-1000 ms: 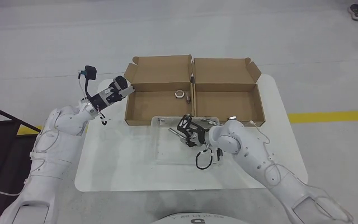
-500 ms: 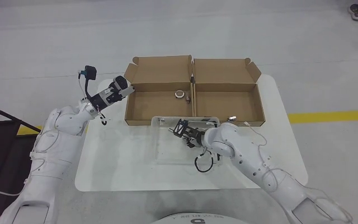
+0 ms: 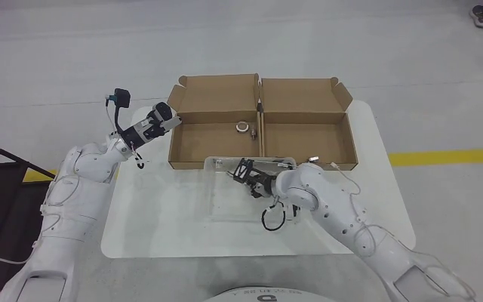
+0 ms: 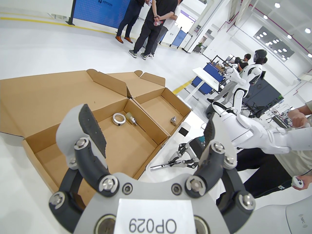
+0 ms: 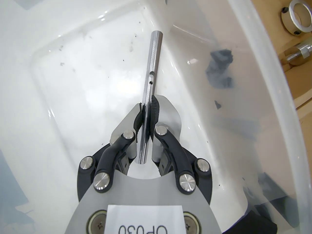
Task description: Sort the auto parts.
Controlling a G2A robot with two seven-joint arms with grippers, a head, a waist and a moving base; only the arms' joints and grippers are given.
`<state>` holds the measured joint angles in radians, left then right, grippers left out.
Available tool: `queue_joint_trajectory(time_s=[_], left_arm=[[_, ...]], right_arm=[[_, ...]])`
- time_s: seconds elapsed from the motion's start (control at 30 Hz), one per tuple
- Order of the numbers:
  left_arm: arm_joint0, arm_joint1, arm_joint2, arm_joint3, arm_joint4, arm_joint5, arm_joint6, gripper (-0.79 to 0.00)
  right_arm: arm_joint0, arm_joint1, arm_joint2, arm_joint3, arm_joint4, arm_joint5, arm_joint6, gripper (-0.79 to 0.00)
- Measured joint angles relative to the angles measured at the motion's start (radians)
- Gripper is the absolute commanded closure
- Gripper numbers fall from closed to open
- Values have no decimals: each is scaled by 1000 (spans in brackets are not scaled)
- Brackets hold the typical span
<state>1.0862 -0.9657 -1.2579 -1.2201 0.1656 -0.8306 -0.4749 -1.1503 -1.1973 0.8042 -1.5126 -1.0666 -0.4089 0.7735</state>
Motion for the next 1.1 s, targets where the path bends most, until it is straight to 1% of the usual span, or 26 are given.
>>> queue_joint_trajectory(time_s=[0.2,0.3,0.37,0.43,0.53,0.63,0.7,0.8,0.83,0.87,0.9,0.97,1.0,1.03,1.07,1.1], left_arm=[[0,0,0,0,0,0,0,-785],[0,0,0,0,0,0,0,-785],[0,0,0,0,0,0,0,-785],[0,0,0,0,0,0,0,-785],[0,0,0,0,0,0,0,-785],[0,0,0,0,0,0,0,-785],[0,0,0,0,0,0,0,-785],[0,0,0,0,0,0,0,-785],[0,0,0,0,0,0,0,-785],[0,0,0,0,0,0,0,-785],[0,0,0,0,0,0,0,-785],[0,0,0,0,0,0,0,-785],[0,0,0,0,0,0,0,-785],[0,0,0,0,0,0,0,-785],[0,0,0,0,0,0,0,-785],[0,0,0,0,0,0,0,-785]], right_arm=[[-21,14,82,-6,137,-73,-72,0],[-34,21,125,13,253,-134,-105,0],[-36,24,149,43,367,-198,-114,0],[-30,26,164,84,490,-265,-106,0],[-11,27,169,146,633,-333,-74,0],[11,27,167,204,753,-374,-47,0],[27,27,168,225,761,-368,-39,0],[43,29,165,228,706,-346,-42,0],[46,29,161,218,659,-329,-47,-43],[46,29,157,209,630,-318,-54,-120],[45,29,154,199,602,-305,-60,-225],[47,30,144,168,516,-261,-68,-329],[45,30,138,152,474,-240,-75,-363],[40,29,127,128,424,-218,-86,-379],[35,29,120,110,395,-210,-97,-471],[30,28,113,95,375,-209,-107,-582]])
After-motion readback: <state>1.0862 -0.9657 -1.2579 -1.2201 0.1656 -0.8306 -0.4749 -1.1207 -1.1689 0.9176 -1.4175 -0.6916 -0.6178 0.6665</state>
